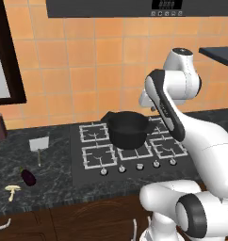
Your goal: Put the mushroom and eggplant in the pot. Retrieve the spatula and lightly stir the vegetables in the pot.
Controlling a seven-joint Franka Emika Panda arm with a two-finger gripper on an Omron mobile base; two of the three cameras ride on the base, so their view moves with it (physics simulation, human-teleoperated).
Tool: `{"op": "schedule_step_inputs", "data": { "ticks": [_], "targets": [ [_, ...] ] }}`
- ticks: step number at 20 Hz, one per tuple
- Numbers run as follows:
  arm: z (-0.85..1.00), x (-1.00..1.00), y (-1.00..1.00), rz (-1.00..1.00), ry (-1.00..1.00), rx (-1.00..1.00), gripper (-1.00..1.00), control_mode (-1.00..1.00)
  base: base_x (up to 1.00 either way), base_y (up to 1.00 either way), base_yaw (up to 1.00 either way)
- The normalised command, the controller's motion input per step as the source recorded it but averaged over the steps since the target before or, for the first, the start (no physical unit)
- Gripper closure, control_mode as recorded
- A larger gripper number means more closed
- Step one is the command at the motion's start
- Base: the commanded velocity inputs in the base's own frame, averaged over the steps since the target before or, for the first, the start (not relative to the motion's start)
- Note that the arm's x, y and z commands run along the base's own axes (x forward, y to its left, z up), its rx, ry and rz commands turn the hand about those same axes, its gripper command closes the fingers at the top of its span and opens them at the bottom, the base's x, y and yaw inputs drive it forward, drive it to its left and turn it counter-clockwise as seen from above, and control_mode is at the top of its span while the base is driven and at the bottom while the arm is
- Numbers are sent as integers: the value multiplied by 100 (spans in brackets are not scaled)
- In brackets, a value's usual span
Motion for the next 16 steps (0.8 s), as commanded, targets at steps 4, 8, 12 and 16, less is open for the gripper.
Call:
{"op": "schedule_step_inputs", "data": {
  "ticks": [4,8,12,16],
  "targets": [
    [0,0,0,0,0,0,-100,100,0,25,0],
    [0,0,0,0,0,0,-100,100,0,66,0],
    [0,0,0,0,0,0,-100,100,1,60,0],
    [0,0,0,0,0,0,-100,100,15,50,0]
  ]
}}
